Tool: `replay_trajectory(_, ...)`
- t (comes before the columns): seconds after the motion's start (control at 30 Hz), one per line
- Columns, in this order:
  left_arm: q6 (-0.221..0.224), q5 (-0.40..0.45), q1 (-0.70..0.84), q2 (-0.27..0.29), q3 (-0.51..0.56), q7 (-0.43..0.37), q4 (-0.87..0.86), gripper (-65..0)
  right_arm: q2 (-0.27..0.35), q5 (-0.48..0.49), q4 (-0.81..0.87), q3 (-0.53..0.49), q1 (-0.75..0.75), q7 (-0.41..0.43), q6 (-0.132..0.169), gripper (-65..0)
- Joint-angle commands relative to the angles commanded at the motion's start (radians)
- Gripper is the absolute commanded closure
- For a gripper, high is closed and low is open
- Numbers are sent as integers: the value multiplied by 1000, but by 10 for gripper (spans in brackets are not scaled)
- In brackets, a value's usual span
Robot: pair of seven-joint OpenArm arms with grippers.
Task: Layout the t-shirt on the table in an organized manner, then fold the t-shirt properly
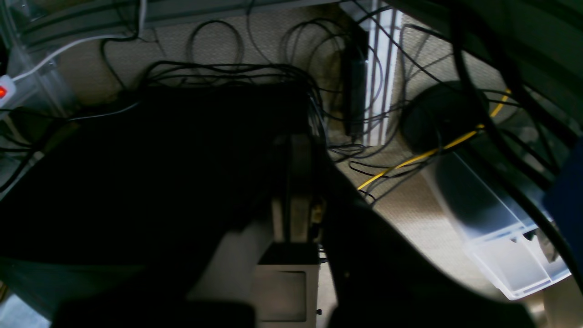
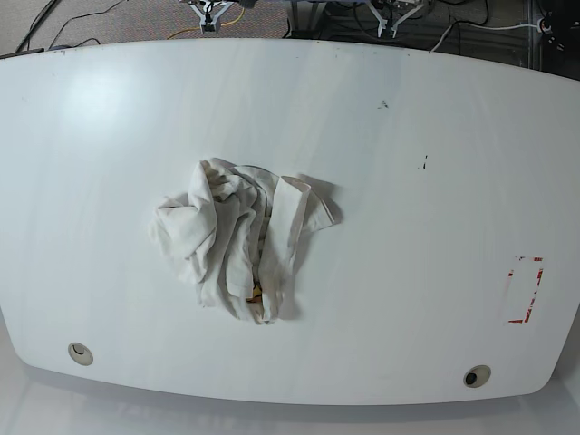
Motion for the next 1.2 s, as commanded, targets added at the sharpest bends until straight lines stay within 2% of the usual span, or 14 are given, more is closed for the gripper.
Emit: replay_trajectory(1.2,-3,8,-11,1,11,-14,-2,-6,2,4,6,0,-8,34,2,-1)
